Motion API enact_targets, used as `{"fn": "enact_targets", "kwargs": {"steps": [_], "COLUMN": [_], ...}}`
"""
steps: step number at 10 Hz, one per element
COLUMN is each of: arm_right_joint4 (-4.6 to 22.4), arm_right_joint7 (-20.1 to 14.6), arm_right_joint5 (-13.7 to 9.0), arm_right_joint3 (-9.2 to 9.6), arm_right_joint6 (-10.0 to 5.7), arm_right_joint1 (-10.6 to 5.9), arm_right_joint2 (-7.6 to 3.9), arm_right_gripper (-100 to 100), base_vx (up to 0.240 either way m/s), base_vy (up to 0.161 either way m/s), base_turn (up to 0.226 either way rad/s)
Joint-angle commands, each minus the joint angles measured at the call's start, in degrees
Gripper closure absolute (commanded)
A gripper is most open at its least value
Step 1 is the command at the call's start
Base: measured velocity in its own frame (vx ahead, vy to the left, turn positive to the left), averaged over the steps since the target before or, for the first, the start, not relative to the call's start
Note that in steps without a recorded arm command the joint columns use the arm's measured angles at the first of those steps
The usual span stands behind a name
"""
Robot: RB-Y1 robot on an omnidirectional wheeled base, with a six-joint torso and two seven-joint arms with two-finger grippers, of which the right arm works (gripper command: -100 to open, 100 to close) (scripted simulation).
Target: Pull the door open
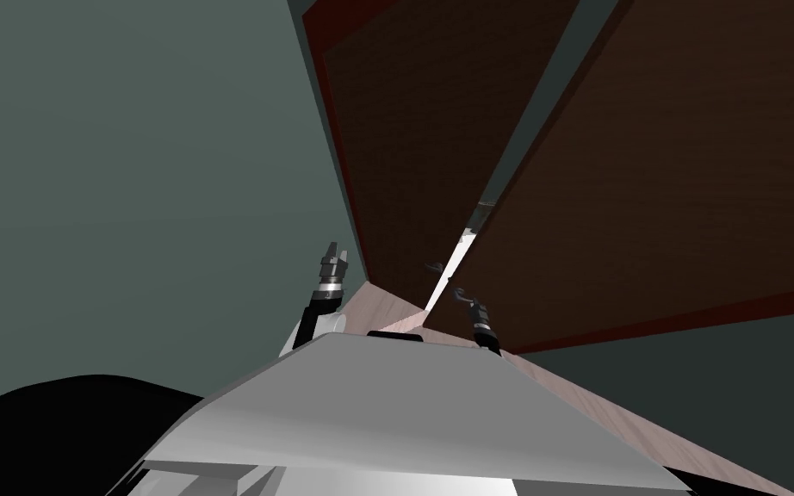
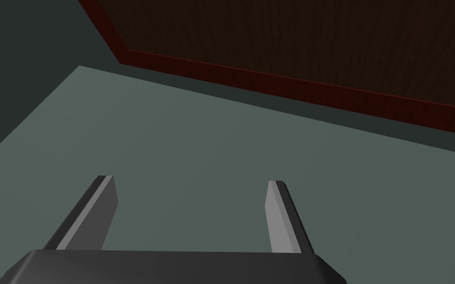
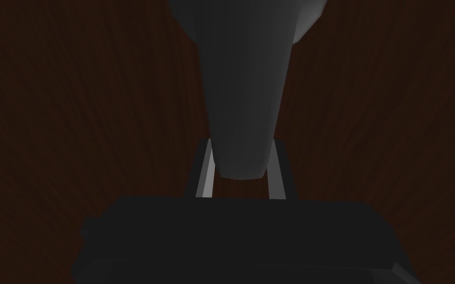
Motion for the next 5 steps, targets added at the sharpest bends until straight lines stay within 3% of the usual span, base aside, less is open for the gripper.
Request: {"fn": "enact_targets", "kwargs": {"steps": [1, 4, 5], "arm_right_joint4": [0.1, 0.6, 1.5], "arm_right_joint7": [0.0, 0.3, -0.1], "arm_right_joint5": [-0.1, -0.7, -0.8], "arm_right_joint3": [1.83, 3.60, 2.70], "arm_right_joint6": [0.00, -0.38, -0.60], "arm_right_joint1": [-1.00, -2.42, -2.10], "arm_right_joint2": [0.69, 1.06, -0.13], "arm_right_gripper": [100, 100, 100], "base_vx": [-0.076, -0.076, -0.029], "base_vy": [-0.052, -0.053, -0.038], "base_turn": [0.056, 0.118, 0.011]}}
